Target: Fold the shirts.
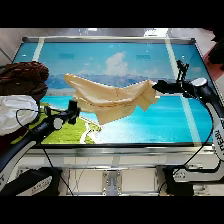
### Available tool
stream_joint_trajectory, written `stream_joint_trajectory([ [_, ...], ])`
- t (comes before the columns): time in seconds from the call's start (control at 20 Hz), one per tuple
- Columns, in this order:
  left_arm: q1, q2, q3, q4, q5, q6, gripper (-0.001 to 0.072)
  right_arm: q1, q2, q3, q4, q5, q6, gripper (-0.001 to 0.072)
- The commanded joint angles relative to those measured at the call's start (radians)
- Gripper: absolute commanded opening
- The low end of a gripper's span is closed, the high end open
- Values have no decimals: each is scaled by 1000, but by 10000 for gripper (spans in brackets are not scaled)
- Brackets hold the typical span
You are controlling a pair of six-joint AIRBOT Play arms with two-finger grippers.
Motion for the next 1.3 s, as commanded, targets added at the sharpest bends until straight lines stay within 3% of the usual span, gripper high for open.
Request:
stream_joint_trajectory([
  [0.0,11,101,53,29,471,75,12,-28,150,1,-85,65,67,24],
  [0.1,48,234,138,155,488,193,12,-74,329,1,-167,130,150,24],
  [0.15,69,319,203,245,380,259,13,-103,436,2,-191,156,175,23],
  [0.3,100,541,441,472,-201,494,13,-191,761,72,-252,206,245,22],
  [0.4,99,635,610,572,-472,597,12,-239,930,177,-297,200,294,21],
  [0.5,99,654,773,562,-605,739,12,-270,1024,298,-299,196,307,20],
  [0.65,99,608,944,514,-702,930,12,-270,1043,458,-269,175,330,20],
  [0.75,99,542,997,517,-801,969,12,-270,1004,468,-206,166,330,19],
  [0.95,99,303,996,548,-974,992,12,-269,764,425,-46,292,316,20],
  [1.1,100,53,996,636,-924,984,12,-196,552,243,-27,256,259,21],
  [1.25,122,-198,996,737,-742,785,12,-49,323,85,-159,20,230,20],
])
